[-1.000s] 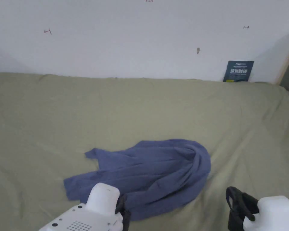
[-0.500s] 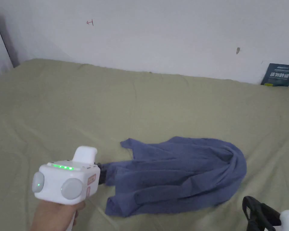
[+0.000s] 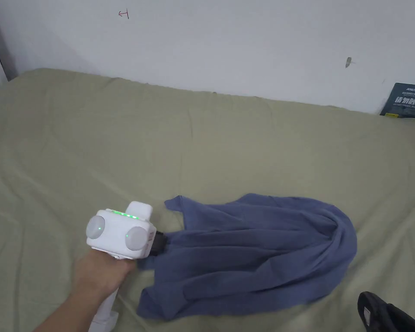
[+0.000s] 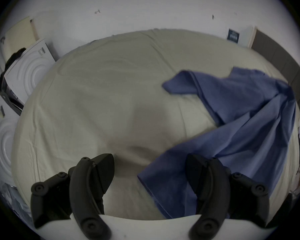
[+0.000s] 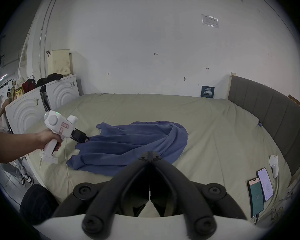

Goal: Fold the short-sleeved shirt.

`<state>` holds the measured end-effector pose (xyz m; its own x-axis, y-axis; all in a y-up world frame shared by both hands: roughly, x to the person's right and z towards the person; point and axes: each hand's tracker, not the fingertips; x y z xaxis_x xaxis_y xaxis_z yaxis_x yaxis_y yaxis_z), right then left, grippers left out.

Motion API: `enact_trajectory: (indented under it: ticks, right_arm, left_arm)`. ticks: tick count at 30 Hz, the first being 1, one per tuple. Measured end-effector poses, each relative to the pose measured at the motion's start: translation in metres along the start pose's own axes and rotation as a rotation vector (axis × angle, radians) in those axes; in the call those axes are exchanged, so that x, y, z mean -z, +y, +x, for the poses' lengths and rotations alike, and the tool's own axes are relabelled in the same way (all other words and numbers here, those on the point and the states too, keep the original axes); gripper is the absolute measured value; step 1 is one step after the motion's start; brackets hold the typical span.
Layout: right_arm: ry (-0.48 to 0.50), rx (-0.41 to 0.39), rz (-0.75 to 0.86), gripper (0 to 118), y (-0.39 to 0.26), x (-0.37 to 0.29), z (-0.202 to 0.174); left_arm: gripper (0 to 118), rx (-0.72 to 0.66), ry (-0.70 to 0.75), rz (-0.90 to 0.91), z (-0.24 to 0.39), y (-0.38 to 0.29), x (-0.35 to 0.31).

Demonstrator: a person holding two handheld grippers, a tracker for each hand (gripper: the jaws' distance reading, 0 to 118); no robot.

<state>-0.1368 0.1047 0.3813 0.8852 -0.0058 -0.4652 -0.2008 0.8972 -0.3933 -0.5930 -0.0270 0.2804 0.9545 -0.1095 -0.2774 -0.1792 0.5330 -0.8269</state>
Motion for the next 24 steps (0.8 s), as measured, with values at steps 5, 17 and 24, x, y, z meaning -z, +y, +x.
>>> enact_trajectory:
  ticks: [5,17,24]
  right_arm:
    - [0.005,0.011,0.012,0,0.001,-0.002,0.002]
    - [0.014,0.031,-0.005,0,-0.004,0.001,0.009]
    - [0.002,0.003,-0.065,0,0.002,0.037,0.034]
  left_arm:
    - [21,-0.046,-0.054,-0.004,-0.006,-0.001,-0.009]
    - [0,-0.261,-0.339,0.138,-0.025,0.005,-0.104]
    - [0,-0.256,-0.37,0.165,-0.015,-0.007,-0.113]
